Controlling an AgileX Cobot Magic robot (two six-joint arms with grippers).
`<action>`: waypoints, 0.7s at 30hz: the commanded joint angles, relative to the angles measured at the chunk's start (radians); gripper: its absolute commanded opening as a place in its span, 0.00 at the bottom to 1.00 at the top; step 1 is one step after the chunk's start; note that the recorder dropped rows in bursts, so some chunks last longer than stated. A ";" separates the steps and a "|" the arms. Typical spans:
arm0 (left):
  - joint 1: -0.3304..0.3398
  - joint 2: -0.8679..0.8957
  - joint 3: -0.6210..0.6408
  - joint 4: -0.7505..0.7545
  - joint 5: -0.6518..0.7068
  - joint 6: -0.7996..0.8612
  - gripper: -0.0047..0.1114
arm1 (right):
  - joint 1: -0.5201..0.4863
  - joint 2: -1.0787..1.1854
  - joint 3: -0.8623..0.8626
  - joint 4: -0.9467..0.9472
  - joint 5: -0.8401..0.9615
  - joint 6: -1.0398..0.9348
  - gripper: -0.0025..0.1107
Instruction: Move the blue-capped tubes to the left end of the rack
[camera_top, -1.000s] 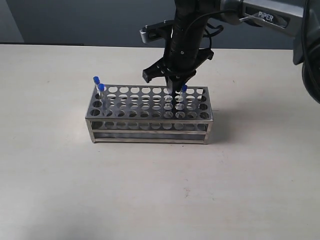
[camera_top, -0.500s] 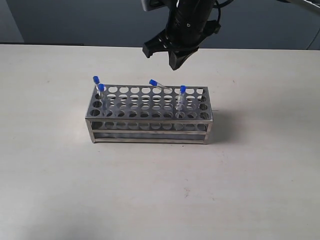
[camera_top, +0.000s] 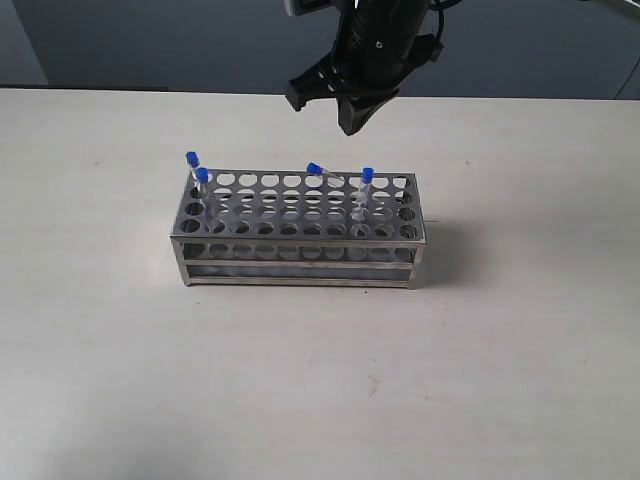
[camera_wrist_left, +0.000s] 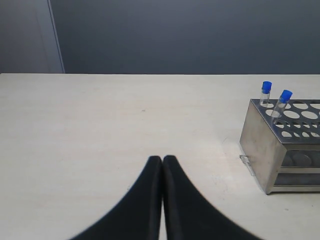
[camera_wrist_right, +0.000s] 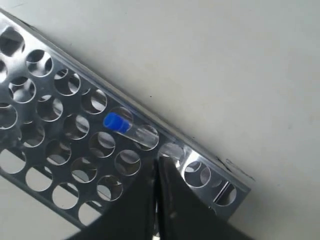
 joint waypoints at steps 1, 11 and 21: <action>-0.006 -0.004 -0.003 -0.001 -0.006 -0.001 0.05 | -0.003 -0.016 -0.006 -0.006 -0.007 -0.013 0.03; -0.006 -0.004 -0.003 -0.001 -0.006 -0.001 0.05 | -0.003 -0.014 -0.004 -0.016 -0.007 -0.065 0.12; -0.006 -0.004 -0.003 -0.001 -0.006 -0.001 0.05 | -0.005 -0.006 0.036 -0.063 -0.007 -0.062 0.37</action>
